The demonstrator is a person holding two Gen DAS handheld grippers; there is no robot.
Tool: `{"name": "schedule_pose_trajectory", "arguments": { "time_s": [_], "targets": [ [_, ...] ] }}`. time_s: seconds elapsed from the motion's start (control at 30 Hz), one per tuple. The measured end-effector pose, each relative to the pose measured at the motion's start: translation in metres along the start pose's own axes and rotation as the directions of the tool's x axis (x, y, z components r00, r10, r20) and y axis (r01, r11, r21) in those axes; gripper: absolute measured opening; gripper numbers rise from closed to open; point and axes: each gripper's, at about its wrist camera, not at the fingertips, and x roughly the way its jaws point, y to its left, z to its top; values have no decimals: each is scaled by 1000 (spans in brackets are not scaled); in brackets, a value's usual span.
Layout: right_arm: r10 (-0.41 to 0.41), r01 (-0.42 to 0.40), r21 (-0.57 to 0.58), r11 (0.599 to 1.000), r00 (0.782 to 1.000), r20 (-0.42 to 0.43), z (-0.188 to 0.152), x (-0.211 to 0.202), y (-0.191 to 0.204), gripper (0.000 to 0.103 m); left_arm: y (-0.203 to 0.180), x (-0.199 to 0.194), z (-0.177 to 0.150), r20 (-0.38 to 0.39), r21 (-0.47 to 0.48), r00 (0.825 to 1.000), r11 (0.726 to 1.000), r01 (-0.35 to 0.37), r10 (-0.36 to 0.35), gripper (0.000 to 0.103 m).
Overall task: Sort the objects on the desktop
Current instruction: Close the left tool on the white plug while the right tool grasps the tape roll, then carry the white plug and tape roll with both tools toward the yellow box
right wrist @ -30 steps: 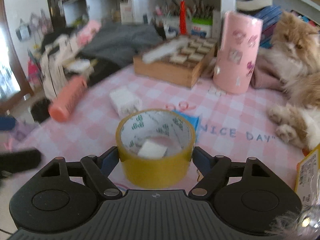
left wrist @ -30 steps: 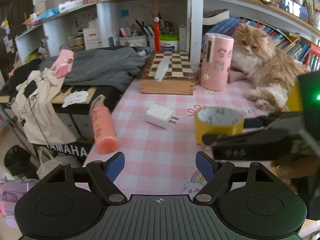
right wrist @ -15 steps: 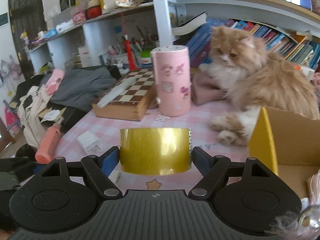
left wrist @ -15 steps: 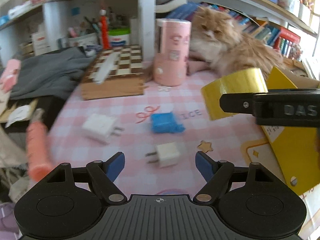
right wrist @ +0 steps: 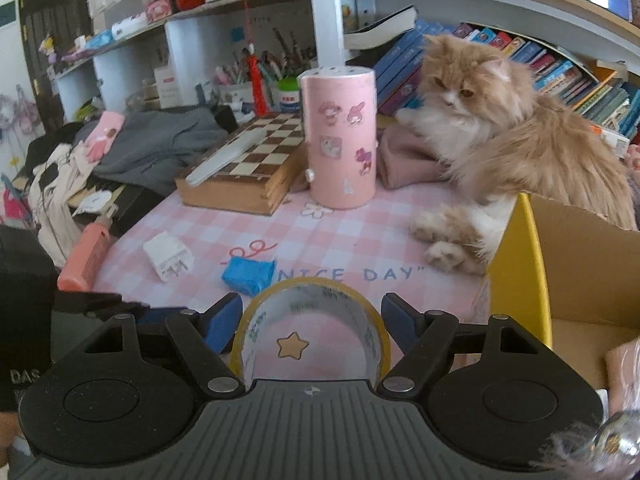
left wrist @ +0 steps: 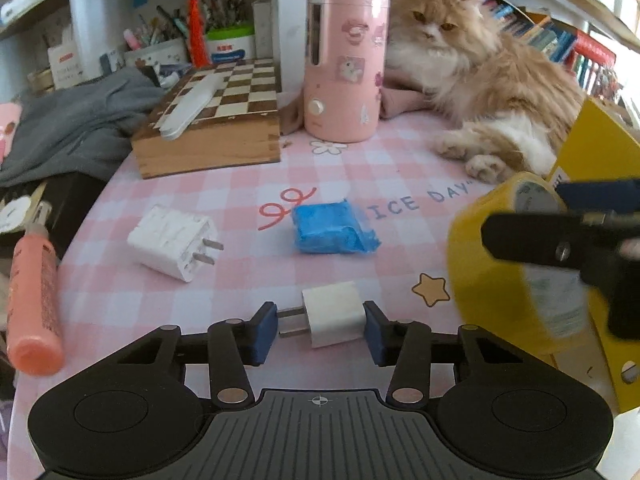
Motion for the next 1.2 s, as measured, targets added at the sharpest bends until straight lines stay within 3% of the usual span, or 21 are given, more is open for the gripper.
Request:
{"name": "schedule_pose_trajectory", "arguments": {
  "time_s": [0.23, 0.47, 0.63, 0.9, 1.2],
  "targets": [
    [5, -6, -37, 999, 1000, -17, 0, 8, 7, 74, 26, -29, -6, 29, -128, 999, 992, -12, 16, 45],
    [-6, 5, -94, 996, 1000, -11, 2, 22, 14, 76, 45, -47, -18, 16, -197, 998, 979, -54, 58, 45],
    [-39, 33, -134, 990, 998, -47, 1, 41, 22, 80, 42, -53, -18, 35, -191, 997, 980, -59, 67, 45],
    [-31, 26, -31, 999, 990, -140, -9, 59, 14, 83, 37, -62, -15, 66, -159, 996, 986, -50, 61, 45],
    [-39, 30, -66, 997, 989, -141, -12, 57, 19, 82, 37, -73, -20, 98, -168, 994, 986, -22, 39, 45]
  ]
}}
